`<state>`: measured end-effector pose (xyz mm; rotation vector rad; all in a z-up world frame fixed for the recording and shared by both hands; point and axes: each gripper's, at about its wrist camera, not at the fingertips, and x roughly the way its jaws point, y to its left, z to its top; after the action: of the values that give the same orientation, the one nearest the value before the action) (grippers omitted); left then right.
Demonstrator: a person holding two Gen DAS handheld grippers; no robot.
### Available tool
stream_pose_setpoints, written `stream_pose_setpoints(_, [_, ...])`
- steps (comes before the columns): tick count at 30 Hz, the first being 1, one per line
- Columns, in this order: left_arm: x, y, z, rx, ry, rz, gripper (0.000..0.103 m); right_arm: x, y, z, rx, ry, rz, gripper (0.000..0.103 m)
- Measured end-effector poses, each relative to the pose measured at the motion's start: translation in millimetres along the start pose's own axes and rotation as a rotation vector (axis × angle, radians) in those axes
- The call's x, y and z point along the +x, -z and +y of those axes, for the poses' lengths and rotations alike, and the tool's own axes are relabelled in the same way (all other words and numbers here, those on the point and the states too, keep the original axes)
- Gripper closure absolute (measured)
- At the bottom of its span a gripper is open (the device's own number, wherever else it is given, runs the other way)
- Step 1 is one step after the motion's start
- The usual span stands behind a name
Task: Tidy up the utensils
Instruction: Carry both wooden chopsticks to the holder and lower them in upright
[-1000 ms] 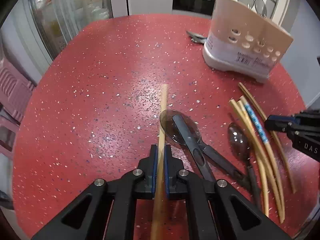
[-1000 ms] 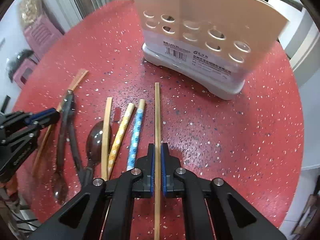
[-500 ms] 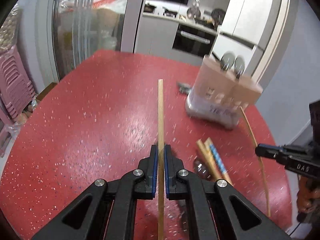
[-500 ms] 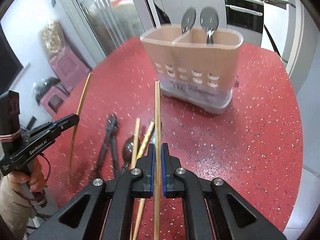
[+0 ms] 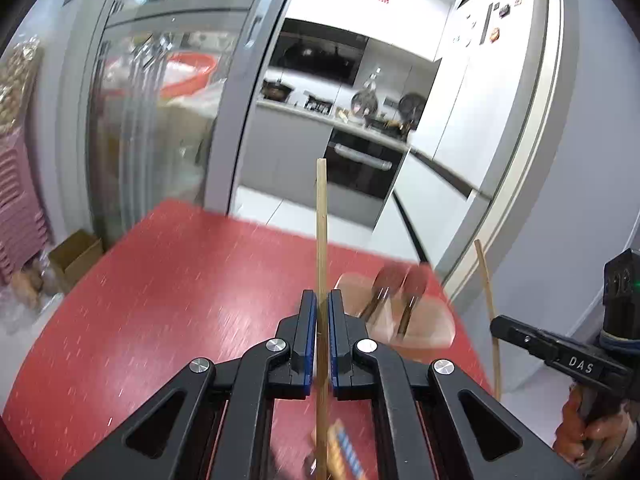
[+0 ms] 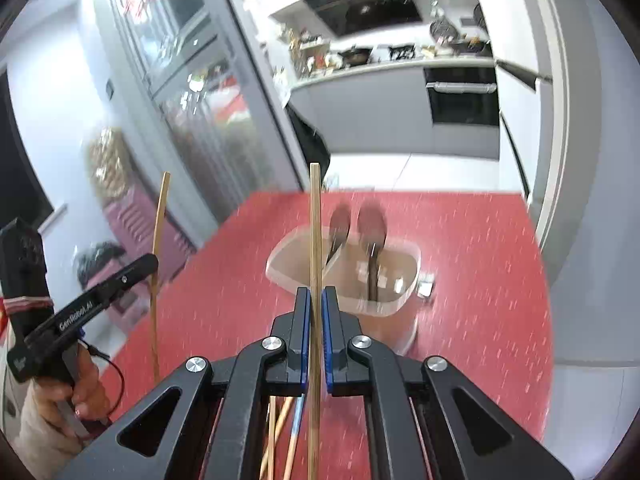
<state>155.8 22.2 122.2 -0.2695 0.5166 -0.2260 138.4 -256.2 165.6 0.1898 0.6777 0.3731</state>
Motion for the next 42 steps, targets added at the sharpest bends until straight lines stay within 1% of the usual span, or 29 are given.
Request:
stream_pose_setpoints(4, [20,-33,-21,0.016,0.022,-0.076,0.072,7,-37,-9,0.009,0.028,-0.086,0.097])
stream_pose_setpoints(8, [48,-54,-34,0.028,0.027,-0.139,0.072,12,-65,-16,0.025,0.040,-0.162,0.097])
stream_pose_setpoints(11, [69,-61,-37,0.014,0.033,-0.147,0.072,26,-80,-18,0.022,0.057,-0.207,0.097])
stream_pose_setpoints(13, [82,-62,-38,0.003,0.036,-0.150,0.072,38,-85,-20,0.015,0.065,-0.219,0.097])
stream_pose_setpoints(18, [117,-62,-44,0.011,0.025,-0.158,0.072,60,-90,-28,0.001,0.096,-0.254,0.097])
stream_pose_setpoints(23, [141,-52,-44,0.024,0.011,-0.176,0.072,78,-83,-30,-0.043,0.124,-0.278,0.097])
stream_pose_setpoints(26, [150,-42,-41,0.029,0.002,-0.164,0.072,91,-73,-31,-0.082,0.146,-0.275,0.097])
stream_pose_setpoints(30, [155,-27,-38,0.054,-0.021,-0.124,0.072,99,-53,-34,-0.091,0.149,-0.249,0.097])
stream_pose_setpoints(36, [151,-8,-41,0.109,-0.060,-0.077,0.072,97,-25,-36,-0.126,0.157,-0.203,0.097])
stream_pose_setpoints(42, [150,5,-43,0.163,-0.096,-0.013,0.072,94,-9,-42,-0.119,0.152,-0.157,0.097])
